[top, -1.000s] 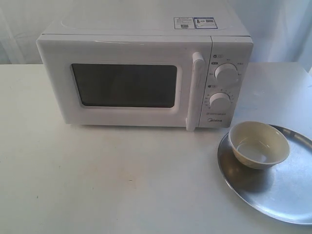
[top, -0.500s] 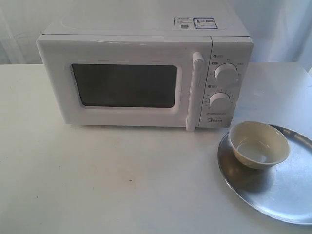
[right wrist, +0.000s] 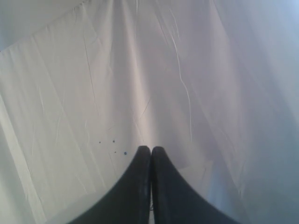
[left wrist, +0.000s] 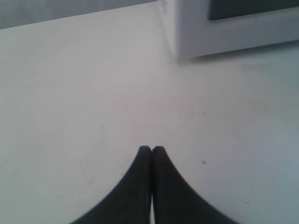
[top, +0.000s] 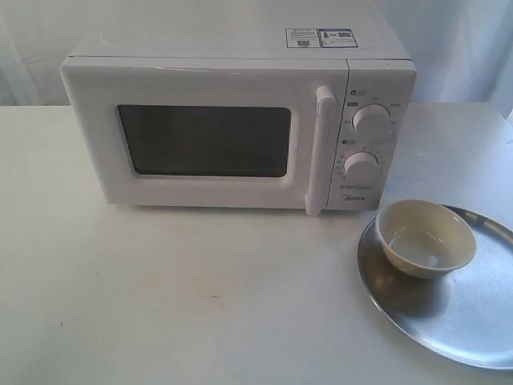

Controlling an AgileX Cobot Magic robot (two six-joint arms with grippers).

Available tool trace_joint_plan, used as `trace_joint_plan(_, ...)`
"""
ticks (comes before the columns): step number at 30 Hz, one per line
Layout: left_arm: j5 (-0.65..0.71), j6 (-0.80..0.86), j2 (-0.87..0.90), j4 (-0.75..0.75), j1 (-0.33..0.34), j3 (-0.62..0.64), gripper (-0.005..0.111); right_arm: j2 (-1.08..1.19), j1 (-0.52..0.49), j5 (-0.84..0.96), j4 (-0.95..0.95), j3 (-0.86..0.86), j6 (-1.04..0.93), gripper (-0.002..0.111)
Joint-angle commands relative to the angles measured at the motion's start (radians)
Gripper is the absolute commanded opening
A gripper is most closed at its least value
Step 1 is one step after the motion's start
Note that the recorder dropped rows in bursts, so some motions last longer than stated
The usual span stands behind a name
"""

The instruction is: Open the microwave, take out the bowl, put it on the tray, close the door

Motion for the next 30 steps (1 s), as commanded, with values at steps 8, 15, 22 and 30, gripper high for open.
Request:
trace_joint_plan(8, 0.019, 0.114, -0.004, -0.161, 0.059, 0.003, 0.0, -0.005, 0.001, -0.008, -0.001, 0.004, -0.007, 0.0)
trace_joint_plan(15, 0.025, 0.201, -0.004, -0.182, 0.18, 0.003, 0.0, -0.005, 0.001, -0.007, -0.001, 0.004, -0.007, 0.0)
trace_joint_plan(22, 0.009, 0.395, -0.004, -0.257, 0.18, 0.003, 0.0, -0.005, 0.001, -0.007, -0.003, 0.004, -0.007, 0.0)
trace_joint_plan(30, 0.009, 0.402, -0.004, -0.262, 0.18, 0.003, 0.0, -0.005, 0.001, -0.009, -0.003, 0.004, -0.007, 0.0)
